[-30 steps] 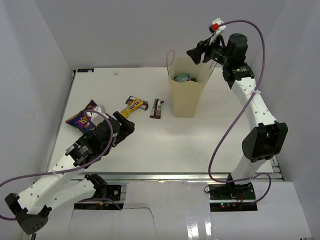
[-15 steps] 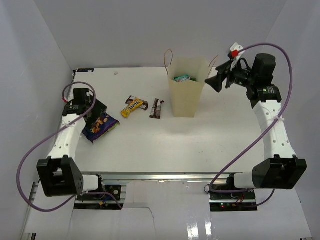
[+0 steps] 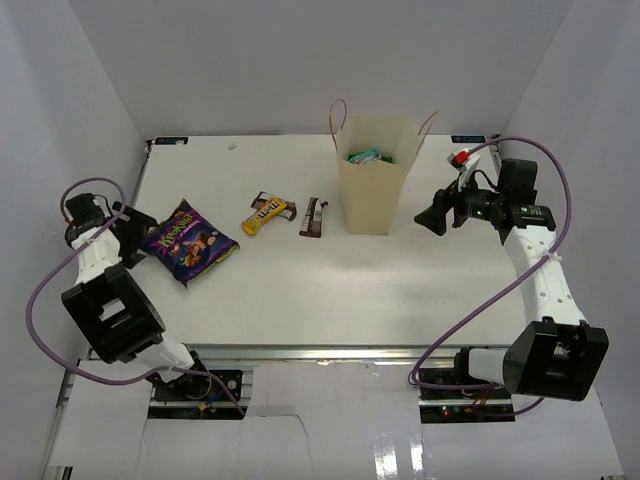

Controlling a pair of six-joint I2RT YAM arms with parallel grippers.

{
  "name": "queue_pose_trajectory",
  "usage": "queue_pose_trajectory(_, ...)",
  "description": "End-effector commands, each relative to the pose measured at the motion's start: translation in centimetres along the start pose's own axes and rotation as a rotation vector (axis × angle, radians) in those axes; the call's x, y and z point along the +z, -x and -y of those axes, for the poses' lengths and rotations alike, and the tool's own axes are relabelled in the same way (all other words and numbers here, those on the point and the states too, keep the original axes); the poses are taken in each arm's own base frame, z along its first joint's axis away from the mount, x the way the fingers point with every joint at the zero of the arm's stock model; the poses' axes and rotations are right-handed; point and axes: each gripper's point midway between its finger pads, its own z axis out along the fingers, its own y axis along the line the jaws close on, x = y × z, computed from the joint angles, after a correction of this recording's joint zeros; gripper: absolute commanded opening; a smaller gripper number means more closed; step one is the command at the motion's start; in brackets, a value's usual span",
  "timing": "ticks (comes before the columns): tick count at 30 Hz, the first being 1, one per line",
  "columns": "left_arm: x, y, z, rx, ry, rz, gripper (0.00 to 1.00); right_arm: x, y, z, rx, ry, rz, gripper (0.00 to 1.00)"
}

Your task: Place the snacks into the paper bag

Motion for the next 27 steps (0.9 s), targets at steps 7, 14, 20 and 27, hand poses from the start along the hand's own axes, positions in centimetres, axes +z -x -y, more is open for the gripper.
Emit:
queue_pose_trajectory(7,3.9,-1.1,0.7,0.125,-0.191,-0.085,0.98,0.1,-0.7,0.1,-0.007,0.027,-0.005,0.86)
queue_pose_trajectory(14,7.3,-1.9,-0.9,0.112,-0.153,-0.153,0.87,0.2,-1.4,0.0,0.015,0.030,-0.022,0.86)
queue_pose_trajectory(20,7.7,-2.6,-0.4,0.107,-0.214,-0.167,0.39,0.0,-1.4,-0.1,0.019,0.018,-0.025,0.86)
queue_pose_trajectory(27,2.1,-0.4,5.3,0.215,-0.472,-0.019,0.09,-0.4,-1.5,-0.2,0.017,0.004,-0.029,0.86)
